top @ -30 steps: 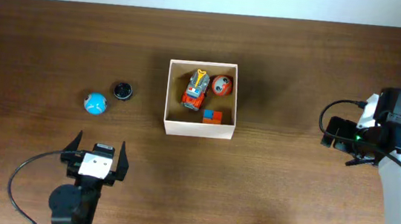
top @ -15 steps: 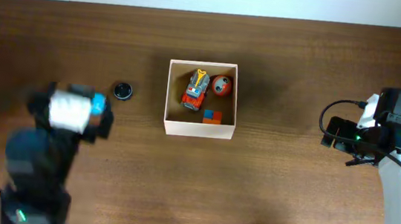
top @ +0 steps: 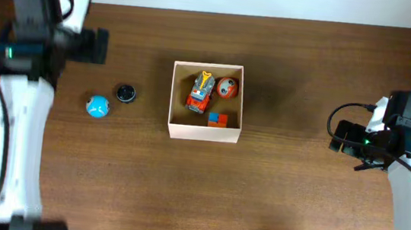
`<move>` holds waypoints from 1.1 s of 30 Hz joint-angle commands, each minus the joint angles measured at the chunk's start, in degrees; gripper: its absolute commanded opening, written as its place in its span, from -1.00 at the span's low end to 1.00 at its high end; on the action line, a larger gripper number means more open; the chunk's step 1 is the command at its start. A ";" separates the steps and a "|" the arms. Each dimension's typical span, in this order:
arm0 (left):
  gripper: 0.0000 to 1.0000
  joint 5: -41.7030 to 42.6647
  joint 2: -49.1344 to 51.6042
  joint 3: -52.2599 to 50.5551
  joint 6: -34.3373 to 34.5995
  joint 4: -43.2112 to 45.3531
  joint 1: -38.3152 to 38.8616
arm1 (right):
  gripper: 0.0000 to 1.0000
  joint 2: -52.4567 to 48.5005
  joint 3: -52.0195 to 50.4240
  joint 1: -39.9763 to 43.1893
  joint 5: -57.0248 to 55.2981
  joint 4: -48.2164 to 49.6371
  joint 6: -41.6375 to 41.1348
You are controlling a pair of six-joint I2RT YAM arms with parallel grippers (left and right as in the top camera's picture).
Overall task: Pack container
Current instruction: 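Move the left gripper forward over the blue ball, then lower the left gripper and grasp the blue ball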
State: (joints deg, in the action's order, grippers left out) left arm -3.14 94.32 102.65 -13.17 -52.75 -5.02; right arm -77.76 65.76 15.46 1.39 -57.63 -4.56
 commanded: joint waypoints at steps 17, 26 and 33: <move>0.99 -0.72 21.24 4.98 16.81 -22.62 -0.90 | 0.98 0.17 0.09 0.37 -0.35 0.07 -0.61; 0.98 0.37 24.76 -1.46 14.21 -20.22 -0.92 | 0.98 0.17 0.09 0.37 -0.35 0.07 -0.61; 0.99 0.37 24.83 -4.92 14.19 -18.95 -2.34 | 0.98 0.17 0.09 0.37 -0.35 0.07 -0.61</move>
State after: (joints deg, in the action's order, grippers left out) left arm -3.38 118.63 99.37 1.56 -72.31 -5.89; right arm -77.76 65.76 15.46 1.39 -57.60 -4.54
